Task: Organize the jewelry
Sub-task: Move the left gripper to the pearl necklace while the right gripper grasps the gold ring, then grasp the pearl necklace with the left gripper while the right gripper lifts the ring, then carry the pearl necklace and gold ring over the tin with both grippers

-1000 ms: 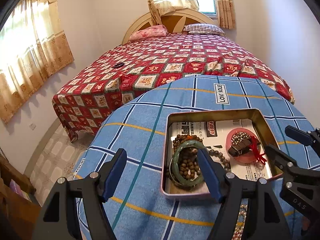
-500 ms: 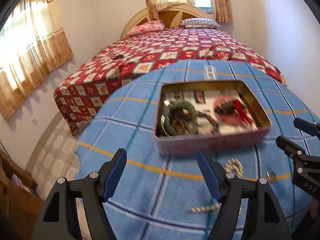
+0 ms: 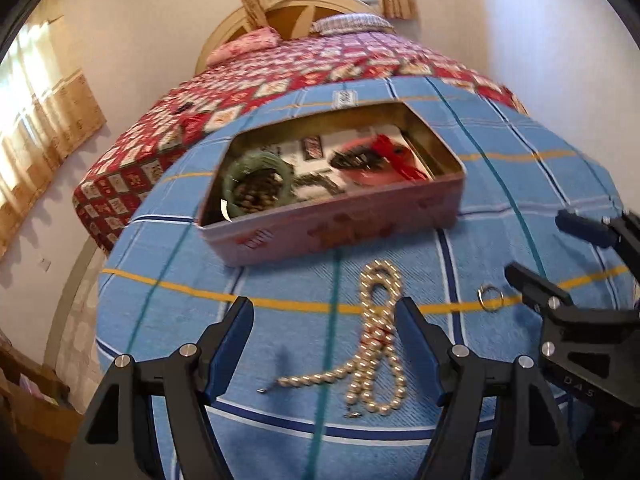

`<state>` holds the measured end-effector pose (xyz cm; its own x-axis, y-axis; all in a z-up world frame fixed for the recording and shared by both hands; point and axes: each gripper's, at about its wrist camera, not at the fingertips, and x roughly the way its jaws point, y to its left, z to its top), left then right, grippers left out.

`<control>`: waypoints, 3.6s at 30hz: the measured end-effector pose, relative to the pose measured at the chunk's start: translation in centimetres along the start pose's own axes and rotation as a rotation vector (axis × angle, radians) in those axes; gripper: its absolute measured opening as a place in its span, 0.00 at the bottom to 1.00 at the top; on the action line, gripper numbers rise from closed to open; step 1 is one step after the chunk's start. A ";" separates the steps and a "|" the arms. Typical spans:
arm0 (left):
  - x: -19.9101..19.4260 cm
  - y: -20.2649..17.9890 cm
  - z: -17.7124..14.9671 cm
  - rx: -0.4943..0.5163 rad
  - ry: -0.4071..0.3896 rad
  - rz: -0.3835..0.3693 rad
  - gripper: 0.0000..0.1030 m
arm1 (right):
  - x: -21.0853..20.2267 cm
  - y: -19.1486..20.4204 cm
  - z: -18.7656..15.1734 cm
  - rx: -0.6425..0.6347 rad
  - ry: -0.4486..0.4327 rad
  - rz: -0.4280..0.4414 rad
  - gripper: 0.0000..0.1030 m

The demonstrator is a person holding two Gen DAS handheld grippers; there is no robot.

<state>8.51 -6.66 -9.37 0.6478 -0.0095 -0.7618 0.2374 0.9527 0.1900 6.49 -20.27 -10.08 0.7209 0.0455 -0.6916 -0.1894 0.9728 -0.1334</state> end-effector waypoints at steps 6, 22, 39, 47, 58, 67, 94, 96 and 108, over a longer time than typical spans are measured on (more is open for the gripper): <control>1.6 -0.3 -0.6 0.006 0.050 -0.013 0.71 | 0.0 0.1 -0.2 0.009 -0.004 -0.015 0.70; 2.8 5.9 -1.8 -0.142 0.050 0.078 0.71 | -0.3 2.3 0.1 -0.055 -0.025 0.042 0.71; 2.0 4.0 -2.0 -0.068 0.024 -0.027 0.17 | 0.1 4.0 -0.6 -0.118 0.015 0.169 0.20; 1.2 4.5 -2.2 -0.076 0.018 -0.037 0.11 | -0.7 3.9 -0.4 -0.111 -0.022 0.144 0.20; -0.8 6.3 -1.3 -0.120 -0.027 -0.041 0.06 | -1.9 4.0 0.3 -0.129 -0.076 0.115 0.20; -1.7 7.1 -0.9 -0.141 -0.044 -0.054 0.05 | -2.0 3.6 0.5 -0.119 -0.087 0.113 0.20; -7.0 8.1 5.0 -0.107 -0.216 -0.027 0.05 | -4.0 1.1 5.0 -0.075 -0.199 0.093 0.20; -6.8 8.2 5.4 -0.108 -0.219 -0.026 0.05 | -3.9 1.1 5.6 -0.076 -0.205 0.091 0.20; -4.5 8.3 6.8 -0.114 -0.201 -0.021 0.06 | -2.8 1.1 8.3 -0.083 -0.222 0.076 0.20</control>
<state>12.47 -0.83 -0.12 0.7774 -0.0787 -0.6241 0.1758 0.9798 0.0955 9.76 -17.44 -2.37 0.8294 0.1758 -0.5302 -0.2964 0.9431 -0.1509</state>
